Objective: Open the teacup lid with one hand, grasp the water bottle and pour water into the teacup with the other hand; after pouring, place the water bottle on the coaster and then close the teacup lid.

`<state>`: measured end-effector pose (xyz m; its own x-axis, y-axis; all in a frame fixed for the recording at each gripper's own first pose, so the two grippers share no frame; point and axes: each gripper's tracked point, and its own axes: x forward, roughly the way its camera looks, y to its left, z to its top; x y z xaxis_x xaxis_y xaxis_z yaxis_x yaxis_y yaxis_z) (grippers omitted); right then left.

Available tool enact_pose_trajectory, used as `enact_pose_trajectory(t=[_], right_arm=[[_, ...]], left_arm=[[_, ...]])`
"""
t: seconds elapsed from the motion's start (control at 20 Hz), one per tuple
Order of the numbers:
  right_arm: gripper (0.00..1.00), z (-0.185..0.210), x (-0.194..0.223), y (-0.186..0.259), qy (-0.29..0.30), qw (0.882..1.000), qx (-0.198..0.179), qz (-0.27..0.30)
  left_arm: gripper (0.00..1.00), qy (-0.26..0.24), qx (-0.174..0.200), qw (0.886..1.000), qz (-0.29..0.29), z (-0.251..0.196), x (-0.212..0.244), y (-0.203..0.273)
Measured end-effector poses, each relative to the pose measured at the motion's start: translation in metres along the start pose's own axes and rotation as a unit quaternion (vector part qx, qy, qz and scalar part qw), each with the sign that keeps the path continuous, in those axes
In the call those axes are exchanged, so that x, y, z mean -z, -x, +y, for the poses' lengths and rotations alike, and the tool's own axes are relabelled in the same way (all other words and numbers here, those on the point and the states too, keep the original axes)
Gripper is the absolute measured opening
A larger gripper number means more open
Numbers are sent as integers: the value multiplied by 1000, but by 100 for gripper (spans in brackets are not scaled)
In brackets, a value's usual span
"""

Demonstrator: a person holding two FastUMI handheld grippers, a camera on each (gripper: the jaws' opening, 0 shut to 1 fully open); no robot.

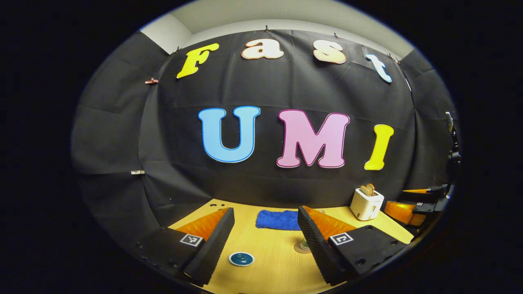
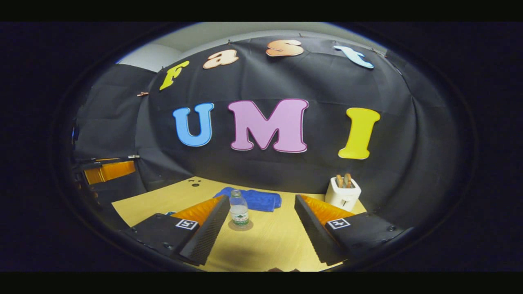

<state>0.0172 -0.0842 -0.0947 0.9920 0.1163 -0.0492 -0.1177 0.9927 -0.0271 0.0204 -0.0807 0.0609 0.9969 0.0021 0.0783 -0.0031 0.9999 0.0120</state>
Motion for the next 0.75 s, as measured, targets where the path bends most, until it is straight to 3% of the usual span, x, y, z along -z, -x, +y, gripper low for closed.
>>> enact_pose_trajectory(t=[0.45, 0.65, 0.75], right_arm=[[98, -8, -16, 29, -39, 998, 56, -15], [98, -6, 1, 39, -53, 996, 66, 7], [99, -12, 3, 41, -56, 995, 80, 9]], left_arm=[[97, -29, 50, 998, -20, 3, -23, 20], [100, -32, 71, 996, -32, 4, -24, 35], [97, -31, 79, 996, -32, 7, -21, 39]])
